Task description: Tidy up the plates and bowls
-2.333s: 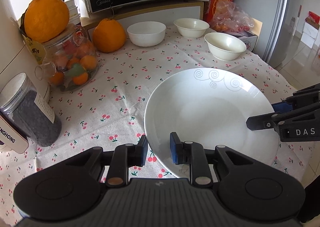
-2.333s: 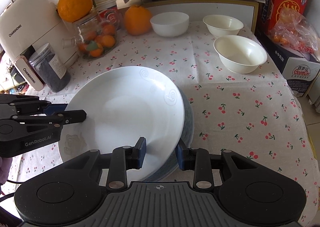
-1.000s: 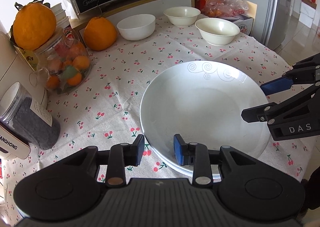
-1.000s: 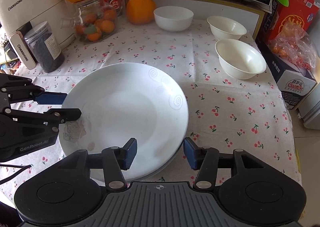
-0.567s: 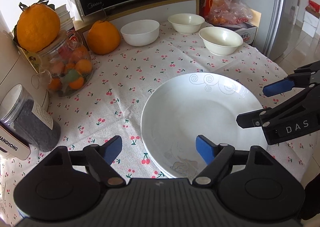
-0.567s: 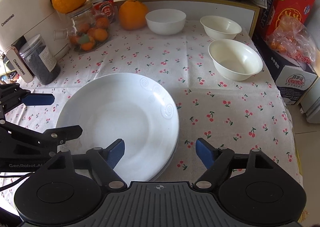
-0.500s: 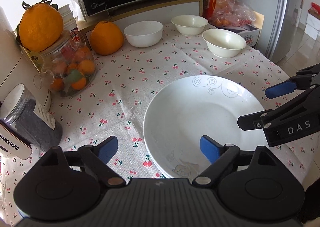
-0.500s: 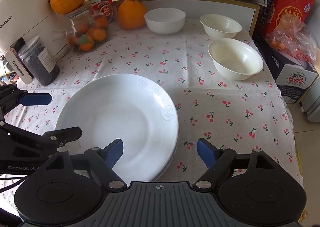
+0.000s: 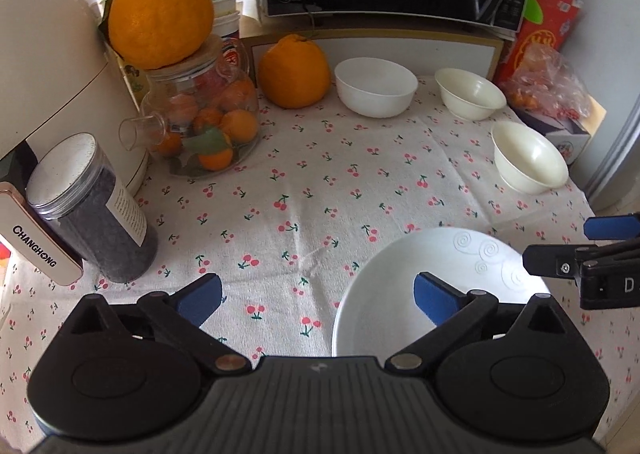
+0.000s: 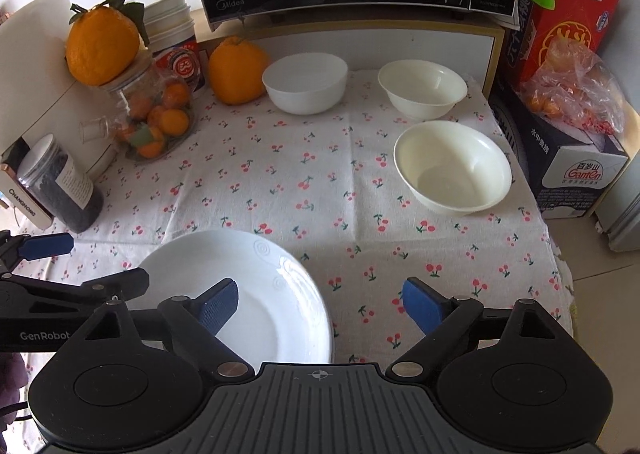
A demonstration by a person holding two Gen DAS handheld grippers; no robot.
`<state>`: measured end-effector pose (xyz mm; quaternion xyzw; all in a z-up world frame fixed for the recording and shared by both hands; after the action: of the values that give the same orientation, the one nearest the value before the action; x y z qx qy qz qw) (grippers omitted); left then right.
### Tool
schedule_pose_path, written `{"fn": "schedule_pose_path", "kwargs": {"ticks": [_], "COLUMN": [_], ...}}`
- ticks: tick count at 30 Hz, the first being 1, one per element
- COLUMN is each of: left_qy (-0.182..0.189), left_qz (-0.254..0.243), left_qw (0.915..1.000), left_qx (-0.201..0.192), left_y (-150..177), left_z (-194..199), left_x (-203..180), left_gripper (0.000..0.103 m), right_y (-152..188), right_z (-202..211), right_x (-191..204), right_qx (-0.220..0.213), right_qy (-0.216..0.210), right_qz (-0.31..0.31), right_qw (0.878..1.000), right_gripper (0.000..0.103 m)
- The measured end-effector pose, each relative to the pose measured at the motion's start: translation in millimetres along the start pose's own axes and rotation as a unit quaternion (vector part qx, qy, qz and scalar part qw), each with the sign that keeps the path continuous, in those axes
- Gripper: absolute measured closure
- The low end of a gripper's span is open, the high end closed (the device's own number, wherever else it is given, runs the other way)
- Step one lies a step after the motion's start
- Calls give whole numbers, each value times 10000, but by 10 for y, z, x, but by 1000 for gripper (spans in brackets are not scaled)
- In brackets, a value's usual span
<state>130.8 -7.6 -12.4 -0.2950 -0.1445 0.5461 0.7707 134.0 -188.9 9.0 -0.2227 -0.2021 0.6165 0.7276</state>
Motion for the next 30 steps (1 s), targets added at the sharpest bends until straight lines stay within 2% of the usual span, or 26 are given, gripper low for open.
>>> {"fn": "schedule_pose_path", "kwargs": {"ticks": [3, 11, 18, 22, 25, 30], "left_qy": [-55, -249, -275, -108, 168, 610], "left_qz": [194, 236, 444, 507, 563, 862], "left_qw": [9998, 9994, 9980, 9973, 9961, 9920], "left_qx": [-24, -109, -356, -521, -658, -690], "left_y": [-123, -533, -917, -1102, -1207, -1321], "left_z": [-15, -229, -553, -793, -966, -1250], "left_x": [35, 51, 121, 156, 168, 206], "left_gripper": [0, 0, 0, 1, 1, 13], "right_y": [-143, -613, -1042, -1221, -1331, -1438], "right_z": [-5, -157, -496, -756, -960, -1250], "right_x": [-20, -99, -265, -380, -460, -552], "right_qx": [-100, -354, -409, -382, -305, -175], "right_qy": [2, -39, -379, -652, -989, -1486], "right_qz": [93, 95, -485, -875, -1209, -1733], "right_qw": [9999, 9993, 9973, 9933, 9873, 9734], "right_gripper": [11, 11, 11, 11, 11, 11]}}
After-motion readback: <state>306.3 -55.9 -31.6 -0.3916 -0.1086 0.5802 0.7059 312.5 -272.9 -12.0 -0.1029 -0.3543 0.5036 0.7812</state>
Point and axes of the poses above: each gripper's, at about its wrist camera, not at the fingertips, and z roughly against the way its jaws point, x to its left, y to its underside, the point moved 2 cm from there along -z, roughly the way its jaws point, and after that the axes turned 7 degrees about y, right-handed, at the moved point
